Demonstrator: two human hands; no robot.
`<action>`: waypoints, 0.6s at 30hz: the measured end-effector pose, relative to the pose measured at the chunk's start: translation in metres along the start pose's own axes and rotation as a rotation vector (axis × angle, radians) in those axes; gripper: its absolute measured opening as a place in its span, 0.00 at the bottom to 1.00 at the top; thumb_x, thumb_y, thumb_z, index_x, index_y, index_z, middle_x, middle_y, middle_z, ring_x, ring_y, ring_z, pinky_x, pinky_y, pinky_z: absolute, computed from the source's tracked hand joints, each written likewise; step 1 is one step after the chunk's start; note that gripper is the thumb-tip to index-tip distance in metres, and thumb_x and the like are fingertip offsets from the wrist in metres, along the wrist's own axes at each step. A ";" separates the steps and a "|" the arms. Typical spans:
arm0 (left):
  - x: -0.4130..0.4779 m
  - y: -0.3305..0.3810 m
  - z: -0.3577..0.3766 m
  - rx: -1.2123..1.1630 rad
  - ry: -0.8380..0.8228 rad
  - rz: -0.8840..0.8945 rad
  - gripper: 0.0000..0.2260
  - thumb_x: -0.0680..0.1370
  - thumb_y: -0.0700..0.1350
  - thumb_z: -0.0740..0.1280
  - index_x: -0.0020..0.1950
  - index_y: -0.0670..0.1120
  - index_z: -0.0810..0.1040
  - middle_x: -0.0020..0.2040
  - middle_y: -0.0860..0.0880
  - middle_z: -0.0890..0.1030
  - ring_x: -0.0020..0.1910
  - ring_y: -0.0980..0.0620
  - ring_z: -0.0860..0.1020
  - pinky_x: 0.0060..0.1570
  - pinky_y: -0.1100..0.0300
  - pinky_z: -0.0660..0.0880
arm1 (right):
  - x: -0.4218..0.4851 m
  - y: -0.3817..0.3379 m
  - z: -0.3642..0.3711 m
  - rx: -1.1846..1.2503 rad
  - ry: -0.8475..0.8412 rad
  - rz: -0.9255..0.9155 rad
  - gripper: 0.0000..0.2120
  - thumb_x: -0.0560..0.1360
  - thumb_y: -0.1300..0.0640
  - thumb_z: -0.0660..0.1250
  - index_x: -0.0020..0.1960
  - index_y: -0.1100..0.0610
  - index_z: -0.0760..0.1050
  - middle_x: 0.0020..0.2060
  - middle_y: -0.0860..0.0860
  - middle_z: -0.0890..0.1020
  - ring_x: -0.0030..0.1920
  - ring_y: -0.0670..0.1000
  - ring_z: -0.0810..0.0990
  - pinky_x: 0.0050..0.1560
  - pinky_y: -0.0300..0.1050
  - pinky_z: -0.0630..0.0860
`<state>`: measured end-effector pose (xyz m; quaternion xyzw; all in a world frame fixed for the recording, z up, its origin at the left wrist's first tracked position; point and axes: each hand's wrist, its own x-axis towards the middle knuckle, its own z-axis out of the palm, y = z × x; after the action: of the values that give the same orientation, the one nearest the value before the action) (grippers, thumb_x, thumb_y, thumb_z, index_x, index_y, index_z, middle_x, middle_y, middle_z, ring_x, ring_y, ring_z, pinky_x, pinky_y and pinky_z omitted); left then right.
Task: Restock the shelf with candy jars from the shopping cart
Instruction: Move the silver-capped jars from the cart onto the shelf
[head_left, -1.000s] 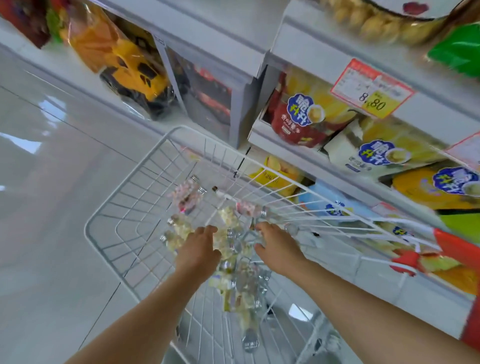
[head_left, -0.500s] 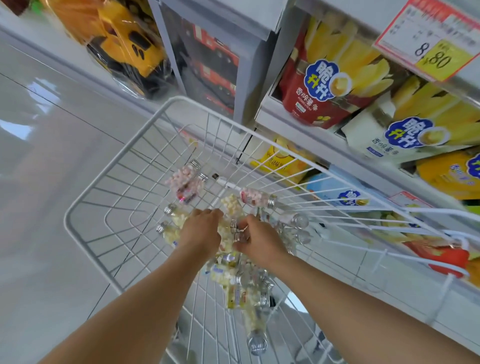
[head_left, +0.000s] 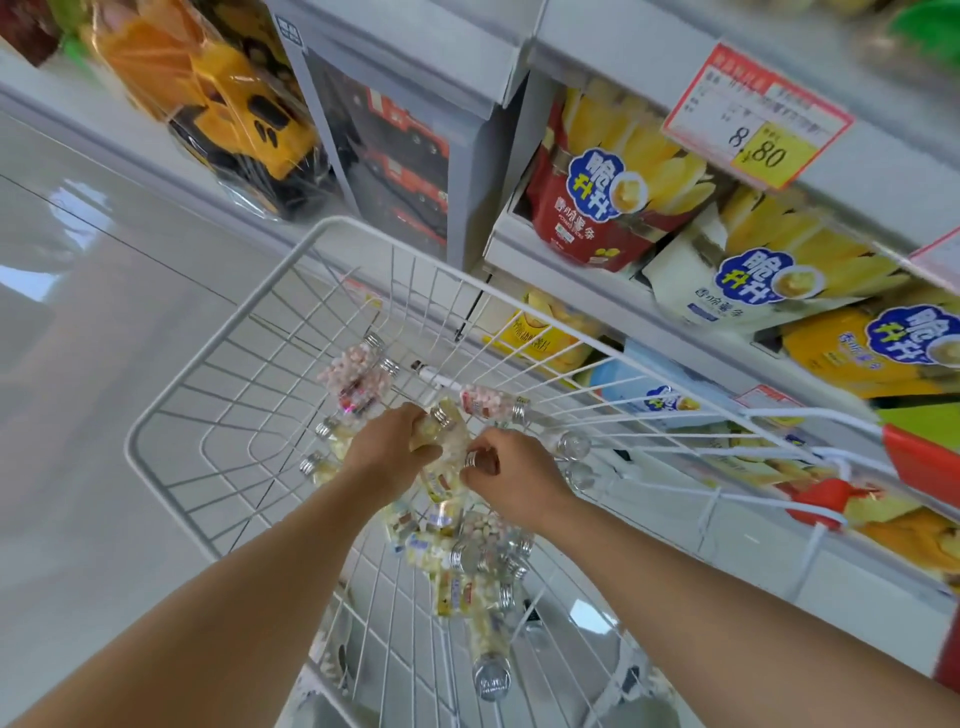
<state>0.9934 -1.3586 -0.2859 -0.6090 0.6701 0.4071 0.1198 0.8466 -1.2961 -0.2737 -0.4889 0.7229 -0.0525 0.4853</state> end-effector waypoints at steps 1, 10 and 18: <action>-0.004 0.004 -0.006 -0.055 -0.006 -0.004 0.18 0.77 0.48 0.68 0.64 0.44 0.72 0.56 0.44 0.78 0.49 0.47 0.74 0.45 0.58 0.68 | -0.003 -0.003 -0.006 0.001 0.019 -0.008 0.16 0.74 0.52 0.68 0.59 0.57 0.76 0.52 0.53 0.81 0.51 0.54 0.79 0.51 0.47 0.76; -0.064 0.049 -0.089 -0.773 -0.049 -0.036 0.13 0.75 0.40 0.70 0.58 0.42 0.74 0.41 0.47 0.75 0.37 0.51 0.74 0.39 0.60 0.72 | -0.062 -0.054 -0.082 0.158 0.203 -0.155 0.10 0.75 0.54 0.66 0.37 0.55 0.70 0.33 0.48 0.70 0.34 0.49 0.68 0.37 0.46 0.65; -0.140 0.108 -0.178 -0.897 -0.104 0.150 0.05 0.78 0.39 0.65 0.52 0.44 0.78 0.48 0.43 0.80 0.46 0.47 0.79 0.48 0.55 0.77 | -0.142 -0.113 -0.163 0.231 0.334 -0.361 0.07 0.72 0.55 0.67 0.49 0.56 0.78 0.37 0.45 0.74 0.36 0.45 0.72 0.44 0.47 0.73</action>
<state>0.9866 -1.3894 -0.0373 -0.5292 0.4631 0.6945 -0.1523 0.8050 -1.3114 -0.0340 -0.5361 0.6833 -0.3002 0.3945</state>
